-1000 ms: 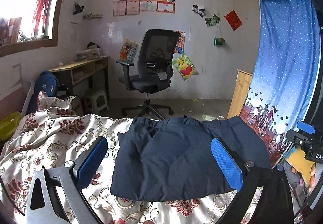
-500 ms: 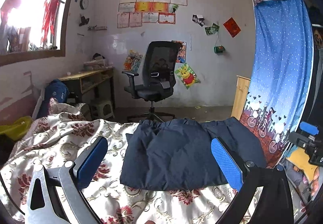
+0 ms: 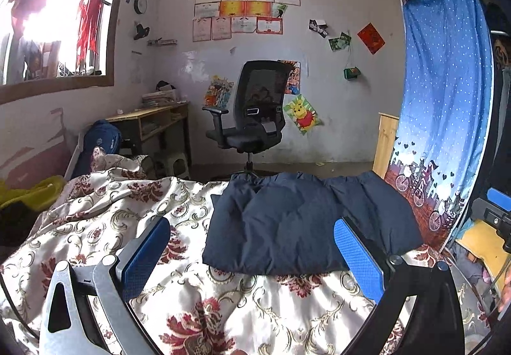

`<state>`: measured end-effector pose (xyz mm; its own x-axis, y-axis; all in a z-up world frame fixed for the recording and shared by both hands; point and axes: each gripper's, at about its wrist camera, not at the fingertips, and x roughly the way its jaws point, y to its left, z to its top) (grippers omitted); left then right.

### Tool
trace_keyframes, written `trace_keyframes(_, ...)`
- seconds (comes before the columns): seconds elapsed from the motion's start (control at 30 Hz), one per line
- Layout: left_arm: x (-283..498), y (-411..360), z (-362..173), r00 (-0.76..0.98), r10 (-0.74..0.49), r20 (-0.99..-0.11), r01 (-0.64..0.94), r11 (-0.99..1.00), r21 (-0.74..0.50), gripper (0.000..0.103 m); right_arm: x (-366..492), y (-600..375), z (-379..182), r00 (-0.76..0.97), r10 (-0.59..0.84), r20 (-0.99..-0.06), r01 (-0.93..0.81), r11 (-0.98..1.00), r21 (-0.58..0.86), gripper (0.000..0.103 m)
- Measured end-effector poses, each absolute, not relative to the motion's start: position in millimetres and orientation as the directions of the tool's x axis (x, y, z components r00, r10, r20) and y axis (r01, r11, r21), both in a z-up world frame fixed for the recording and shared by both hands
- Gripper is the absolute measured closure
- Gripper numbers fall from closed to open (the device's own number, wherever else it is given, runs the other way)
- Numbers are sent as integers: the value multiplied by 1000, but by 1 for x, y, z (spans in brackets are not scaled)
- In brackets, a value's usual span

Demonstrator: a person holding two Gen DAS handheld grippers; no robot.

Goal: Fold large clothes

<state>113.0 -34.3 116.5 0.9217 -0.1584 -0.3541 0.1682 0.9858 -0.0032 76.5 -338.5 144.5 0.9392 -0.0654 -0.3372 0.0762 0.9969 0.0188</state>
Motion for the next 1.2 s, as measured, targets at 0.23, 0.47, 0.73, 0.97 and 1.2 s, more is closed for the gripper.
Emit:
trace_keyframes(0.23, 95, -39, 102, 918, -149, -367, 172, 985, 30, 0, 59, -336, 128, 945, -70, -318, 86, 996, 37, 10)
trace_keyframes(0.47, 83, -44, 83, 915, -133, -380, 170, 983, 65, 0, 45, -338, 98, 950, -77, -302, 99, 993, 61, 10)
trace_keyframes(0.73, 66, -47, 56, 920, -93, -381, 149, 982, 119, 0, 38, -337, 60, 943, -80, -323, 112, 990, 84, 10)
trace_keyframes(0.97, 64, -46, 37, 904, -80, -420, 143, 982, 121, 0, 40, -332, 43, 931, -61, -359, 93, 993, 72, 10)
trace_keyframes(1.2, 63, -46, 25, 893, -71, -444, 133, 985, 109, 0, 48, -325, 29, 919, -47, -392, 78, 995, 64, 10)
